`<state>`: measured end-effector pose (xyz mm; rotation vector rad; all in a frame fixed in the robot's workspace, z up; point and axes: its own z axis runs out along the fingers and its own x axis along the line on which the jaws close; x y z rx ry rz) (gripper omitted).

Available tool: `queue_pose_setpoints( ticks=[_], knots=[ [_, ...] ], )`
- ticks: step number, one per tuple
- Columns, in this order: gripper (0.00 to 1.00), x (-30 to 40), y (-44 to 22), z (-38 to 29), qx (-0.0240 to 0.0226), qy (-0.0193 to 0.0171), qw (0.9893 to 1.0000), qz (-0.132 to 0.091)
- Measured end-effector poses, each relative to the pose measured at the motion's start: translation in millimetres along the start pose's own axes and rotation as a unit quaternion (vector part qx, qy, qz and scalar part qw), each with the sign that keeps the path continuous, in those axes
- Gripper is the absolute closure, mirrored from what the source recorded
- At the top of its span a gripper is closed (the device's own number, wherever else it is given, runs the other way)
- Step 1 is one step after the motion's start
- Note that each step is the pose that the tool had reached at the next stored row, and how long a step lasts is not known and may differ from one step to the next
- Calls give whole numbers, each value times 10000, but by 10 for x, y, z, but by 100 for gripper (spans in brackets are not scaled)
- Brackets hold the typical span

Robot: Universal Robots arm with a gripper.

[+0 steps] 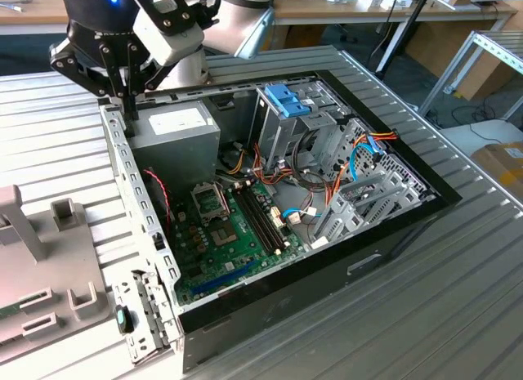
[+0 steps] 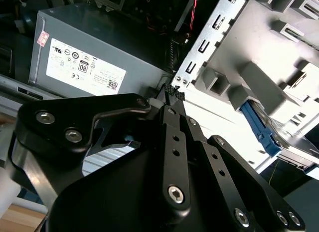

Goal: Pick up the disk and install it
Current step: 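Reach for the disk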

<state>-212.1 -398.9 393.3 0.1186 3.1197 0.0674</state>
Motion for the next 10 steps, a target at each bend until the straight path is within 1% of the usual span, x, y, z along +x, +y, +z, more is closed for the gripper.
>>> queue_pose_setpoints(
  ticks=[2,5,6,10],
  knots=[
    [89,34,-3,-1,0,0,10000,0],
    [89,66,-5,-2,0,0,10000,0],
    [89,91,-7,-2,0,0,10000,0],
    [89,136,-10,-3,0,0,10000,0]
  ],
)
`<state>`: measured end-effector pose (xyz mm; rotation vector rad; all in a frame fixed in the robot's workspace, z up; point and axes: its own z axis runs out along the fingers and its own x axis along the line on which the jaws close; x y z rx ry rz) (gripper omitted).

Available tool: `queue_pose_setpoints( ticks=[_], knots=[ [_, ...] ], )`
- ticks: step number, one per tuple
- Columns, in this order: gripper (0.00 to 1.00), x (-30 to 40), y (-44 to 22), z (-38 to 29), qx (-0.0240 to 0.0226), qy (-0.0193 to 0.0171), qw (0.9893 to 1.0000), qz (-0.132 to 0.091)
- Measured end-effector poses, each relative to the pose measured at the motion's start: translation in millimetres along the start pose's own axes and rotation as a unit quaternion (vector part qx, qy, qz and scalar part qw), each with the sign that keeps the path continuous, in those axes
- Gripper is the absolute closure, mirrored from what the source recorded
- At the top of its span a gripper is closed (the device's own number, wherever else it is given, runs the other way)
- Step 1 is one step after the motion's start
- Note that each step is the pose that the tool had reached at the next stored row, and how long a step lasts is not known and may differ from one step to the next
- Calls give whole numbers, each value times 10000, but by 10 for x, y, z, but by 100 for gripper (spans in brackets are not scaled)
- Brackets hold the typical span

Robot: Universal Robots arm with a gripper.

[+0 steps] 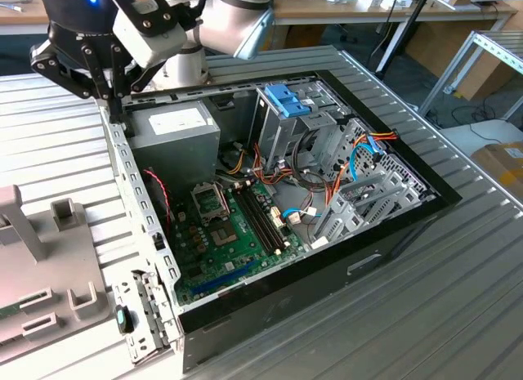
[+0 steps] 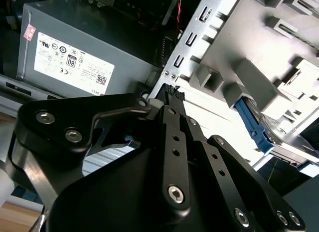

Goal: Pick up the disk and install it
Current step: 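Reach for the disk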

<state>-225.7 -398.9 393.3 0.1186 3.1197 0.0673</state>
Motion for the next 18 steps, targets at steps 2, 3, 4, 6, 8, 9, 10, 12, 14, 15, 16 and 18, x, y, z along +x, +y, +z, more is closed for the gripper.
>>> queue_pose_setpoints(
  ticks=[2,3,4,6,8,9,10,12,14,15,16,18],
  knots=[
    [89,64,-5,-1,0,0,10000,-1],
    [89,79,-6,-2,0,0,10000,0],
    [89,93,-7,-2,0,0,10000,-1],
    [89,119,-9,-3,0,0,10000,-1],
    [89,144,-11,-3,0,0,10000,-1],
    [89,166,-13,-3,0,0,10000,0],
    [89,194,-15,-4,0,0,10000,0],
    [89,232,-18,-5,0,0,10000,0],
    [89,253,-19,-5,0,0,10000,0],
    [89,260,-20,-5,0,0,10000,0],
    [89,260,-20,-5,0,0,10000,-1],
    [89,262,-20,-6,0,0,10000,0]
  ],
)
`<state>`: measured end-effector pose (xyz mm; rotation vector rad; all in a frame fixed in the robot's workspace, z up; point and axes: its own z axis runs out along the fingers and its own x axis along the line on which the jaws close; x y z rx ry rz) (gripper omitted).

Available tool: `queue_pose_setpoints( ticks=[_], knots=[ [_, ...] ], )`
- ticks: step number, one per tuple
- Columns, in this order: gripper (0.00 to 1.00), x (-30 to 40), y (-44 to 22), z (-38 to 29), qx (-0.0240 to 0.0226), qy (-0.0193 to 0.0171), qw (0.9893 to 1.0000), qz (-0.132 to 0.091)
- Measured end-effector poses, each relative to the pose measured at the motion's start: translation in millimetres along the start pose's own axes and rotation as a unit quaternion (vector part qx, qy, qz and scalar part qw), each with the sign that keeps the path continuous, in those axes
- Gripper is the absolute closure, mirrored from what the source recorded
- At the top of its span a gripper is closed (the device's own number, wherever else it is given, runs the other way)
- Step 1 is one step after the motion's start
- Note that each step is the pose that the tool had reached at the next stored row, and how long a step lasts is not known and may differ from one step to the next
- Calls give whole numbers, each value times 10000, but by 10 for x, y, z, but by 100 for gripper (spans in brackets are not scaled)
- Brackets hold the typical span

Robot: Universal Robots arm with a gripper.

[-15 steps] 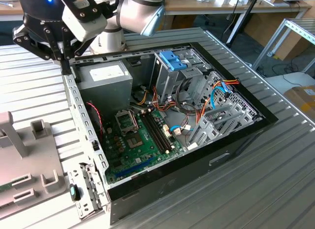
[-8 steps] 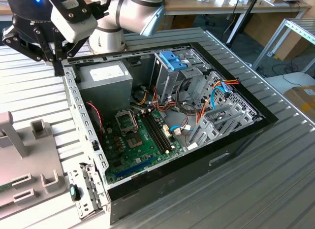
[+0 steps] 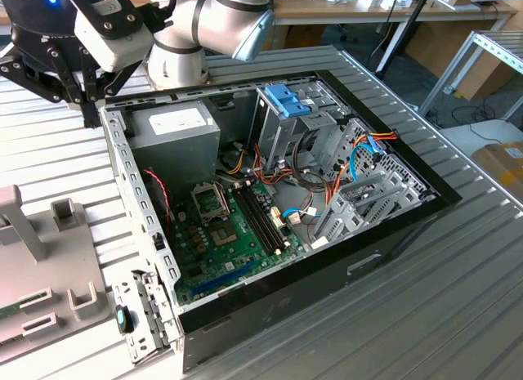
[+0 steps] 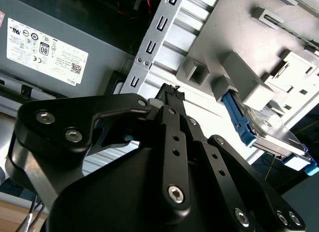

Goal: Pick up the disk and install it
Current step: 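Reach for the disk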

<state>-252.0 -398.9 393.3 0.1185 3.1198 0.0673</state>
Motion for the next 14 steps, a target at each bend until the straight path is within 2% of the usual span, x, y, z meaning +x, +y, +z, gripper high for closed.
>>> queue_pose_setpoints(
  ticks=[6,14],
  knots=[
    [89,20,-2,-1,0,0,10000,0],
    [89,109,-8,-2,0,0,10000,0]
  ],
)
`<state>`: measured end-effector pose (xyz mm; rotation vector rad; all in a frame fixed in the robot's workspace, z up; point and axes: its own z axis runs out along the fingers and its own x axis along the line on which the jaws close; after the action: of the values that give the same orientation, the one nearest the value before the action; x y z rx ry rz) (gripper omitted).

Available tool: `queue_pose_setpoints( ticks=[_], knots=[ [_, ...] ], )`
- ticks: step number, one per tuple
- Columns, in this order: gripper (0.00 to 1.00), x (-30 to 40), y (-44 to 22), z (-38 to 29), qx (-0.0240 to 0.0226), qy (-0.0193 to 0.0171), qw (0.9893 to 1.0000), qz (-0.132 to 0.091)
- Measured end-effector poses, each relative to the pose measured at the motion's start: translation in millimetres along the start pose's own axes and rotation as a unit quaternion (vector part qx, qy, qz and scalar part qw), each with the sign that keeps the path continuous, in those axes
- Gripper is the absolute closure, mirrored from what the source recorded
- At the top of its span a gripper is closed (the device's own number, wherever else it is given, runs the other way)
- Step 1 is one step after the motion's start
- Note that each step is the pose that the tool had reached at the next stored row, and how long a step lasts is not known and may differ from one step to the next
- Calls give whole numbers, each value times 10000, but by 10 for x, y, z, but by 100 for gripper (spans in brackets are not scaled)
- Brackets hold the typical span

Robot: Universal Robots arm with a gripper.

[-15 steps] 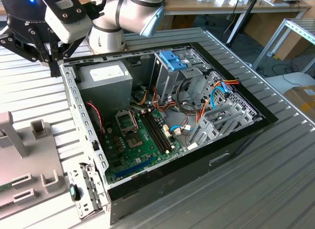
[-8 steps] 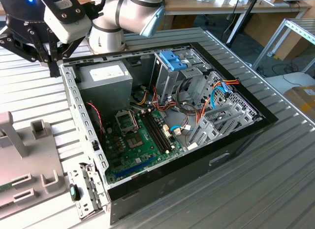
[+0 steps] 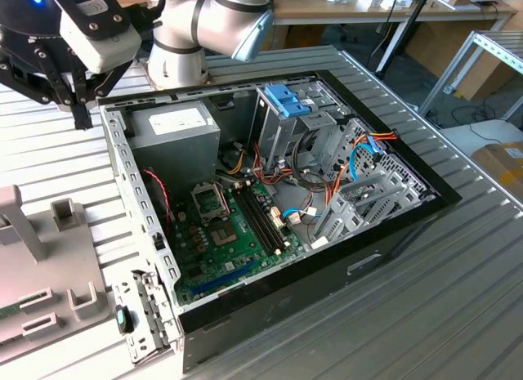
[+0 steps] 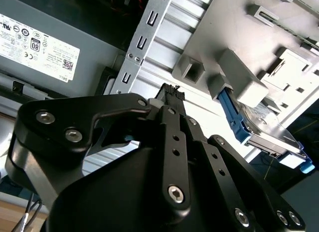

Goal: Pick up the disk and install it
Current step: 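Reach for the disk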

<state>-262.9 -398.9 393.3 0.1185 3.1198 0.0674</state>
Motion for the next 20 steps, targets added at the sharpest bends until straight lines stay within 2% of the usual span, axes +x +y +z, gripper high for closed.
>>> queue_pose_setpoints(
  ticks=[6,10,20],
  knots=[
    [89,80,-6,-2,0,0,10000,0],
    [89,108,-8,-2,0,0,10000,0],
    [89,124,-10,-3,0,0,10000,0]
  ],
)
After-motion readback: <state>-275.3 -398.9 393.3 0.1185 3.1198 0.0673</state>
